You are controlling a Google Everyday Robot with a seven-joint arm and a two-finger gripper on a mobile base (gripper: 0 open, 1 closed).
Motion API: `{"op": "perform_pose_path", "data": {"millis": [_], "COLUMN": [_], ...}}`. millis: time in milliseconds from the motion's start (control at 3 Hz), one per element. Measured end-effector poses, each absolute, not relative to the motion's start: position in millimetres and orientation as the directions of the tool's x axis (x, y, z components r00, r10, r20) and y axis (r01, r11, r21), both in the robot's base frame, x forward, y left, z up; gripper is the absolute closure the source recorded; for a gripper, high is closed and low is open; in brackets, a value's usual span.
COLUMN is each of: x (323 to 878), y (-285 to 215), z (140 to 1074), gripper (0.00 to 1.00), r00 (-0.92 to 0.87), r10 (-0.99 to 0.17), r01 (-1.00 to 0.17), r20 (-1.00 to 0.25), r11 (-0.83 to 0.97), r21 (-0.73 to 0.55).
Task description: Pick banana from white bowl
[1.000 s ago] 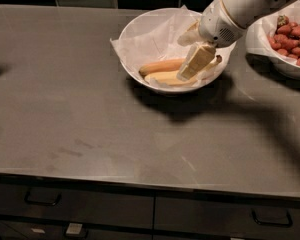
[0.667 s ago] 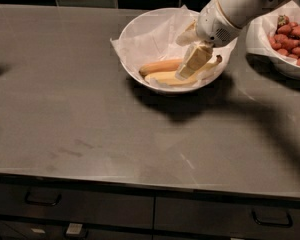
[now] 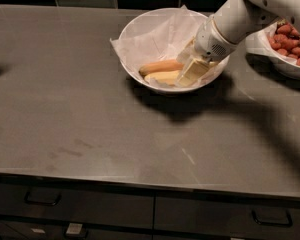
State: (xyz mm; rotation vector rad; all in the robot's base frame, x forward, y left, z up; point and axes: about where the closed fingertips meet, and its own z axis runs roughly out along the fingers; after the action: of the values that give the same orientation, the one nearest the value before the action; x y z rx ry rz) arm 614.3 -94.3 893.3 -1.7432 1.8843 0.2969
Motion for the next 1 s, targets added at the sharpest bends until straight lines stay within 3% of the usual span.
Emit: {"op": "perform_pose_path", "data": {"millis": [333, 1000], "x": [613, 633], "y": [-95, -86], "z": [880, 885], "gripper": [0.34, 0.35], "r00": [-0.018, 0.034], "r10": [-0.853, -0.868], "r01": [-0.970, -0.963], "r20": [-0.521, -0.495], "r11": [0.141, 0.104], "r21": [-0.196, -0.250]}}
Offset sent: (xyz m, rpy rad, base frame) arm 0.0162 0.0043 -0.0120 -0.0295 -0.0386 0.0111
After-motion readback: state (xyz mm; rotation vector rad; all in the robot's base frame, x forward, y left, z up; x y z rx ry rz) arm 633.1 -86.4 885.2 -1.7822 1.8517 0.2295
